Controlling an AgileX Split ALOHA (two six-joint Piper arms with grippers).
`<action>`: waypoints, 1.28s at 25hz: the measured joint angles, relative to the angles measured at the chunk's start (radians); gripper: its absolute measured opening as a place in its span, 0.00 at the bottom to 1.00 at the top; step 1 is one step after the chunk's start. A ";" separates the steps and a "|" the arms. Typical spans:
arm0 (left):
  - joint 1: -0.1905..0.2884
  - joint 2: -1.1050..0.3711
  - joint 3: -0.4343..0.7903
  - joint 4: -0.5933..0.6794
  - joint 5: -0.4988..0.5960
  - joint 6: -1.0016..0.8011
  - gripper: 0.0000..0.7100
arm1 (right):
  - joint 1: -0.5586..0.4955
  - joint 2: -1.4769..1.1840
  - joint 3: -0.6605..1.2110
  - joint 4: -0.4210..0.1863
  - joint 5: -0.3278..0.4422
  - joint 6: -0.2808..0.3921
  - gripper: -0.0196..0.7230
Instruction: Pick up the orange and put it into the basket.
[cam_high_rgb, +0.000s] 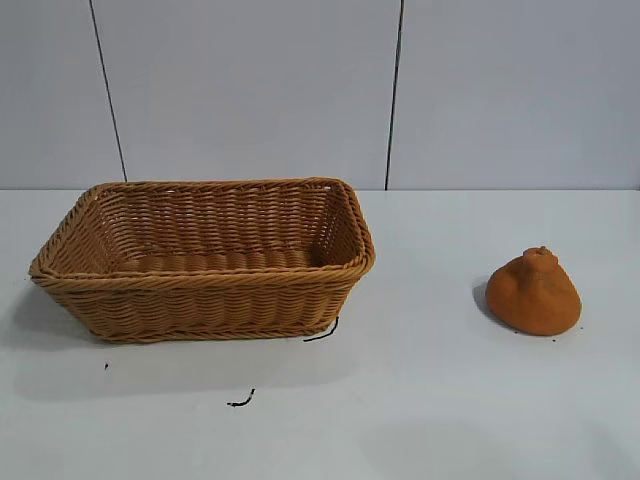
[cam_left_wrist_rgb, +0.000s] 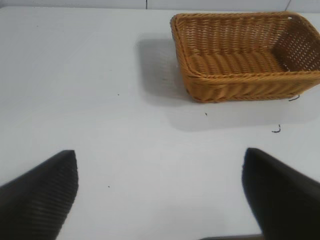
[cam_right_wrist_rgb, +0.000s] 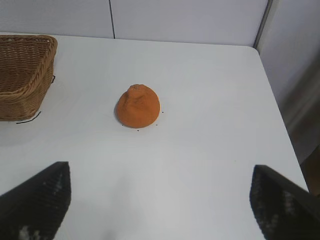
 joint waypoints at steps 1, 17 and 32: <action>0.000 0.000 0.000 0.000 0.000 0.000 0.90 | 0.000 0.000 0.000 0.000 0.000 0.000 0.96; 0.000 0.000 0.000 0.000 0.000 0.000 0.90 | 0.000 0.445 -0.152 -0.038 0.005 0.000 0.96; 0.000 0.000 0.000 0.000 0.000 0.000 0.90 | 0.000 1.401 -0.724 0.012 0.002 0.005 0.96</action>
